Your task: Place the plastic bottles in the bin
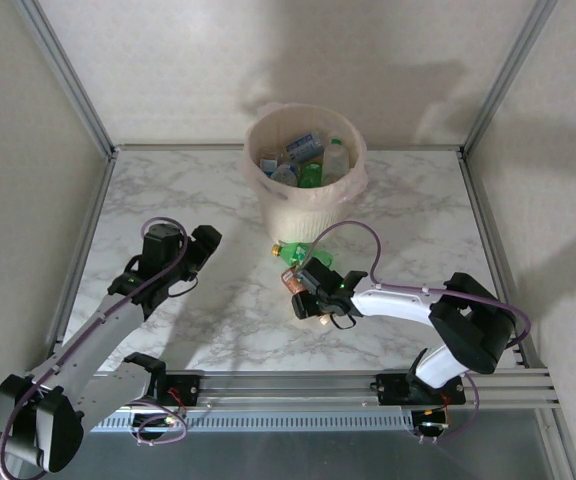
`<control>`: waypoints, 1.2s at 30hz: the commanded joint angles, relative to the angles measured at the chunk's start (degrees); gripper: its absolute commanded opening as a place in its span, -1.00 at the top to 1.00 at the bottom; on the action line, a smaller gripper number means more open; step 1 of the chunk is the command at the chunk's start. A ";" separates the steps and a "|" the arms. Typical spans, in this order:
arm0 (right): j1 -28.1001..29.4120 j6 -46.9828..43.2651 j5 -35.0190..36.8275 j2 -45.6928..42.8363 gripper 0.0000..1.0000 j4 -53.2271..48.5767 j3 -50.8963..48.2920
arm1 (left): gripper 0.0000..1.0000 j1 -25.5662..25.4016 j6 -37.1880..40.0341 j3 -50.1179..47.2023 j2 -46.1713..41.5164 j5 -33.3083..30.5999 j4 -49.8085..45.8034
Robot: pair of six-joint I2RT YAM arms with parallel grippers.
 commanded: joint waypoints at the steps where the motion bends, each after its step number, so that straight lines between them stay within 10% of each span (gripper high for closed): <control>1: 1.29 -0.27 -0.46 0.74 -0.15 0.04 0.43 | -0.60 0.54 -0.94 -1.02 -1.22 0.08 0.90; 36: 5.42 0.08 11.44 -13.67 0.00 -12.81 38.16 | -0.80 -2.31 0.03 0.80 -4.69 0.59 4.40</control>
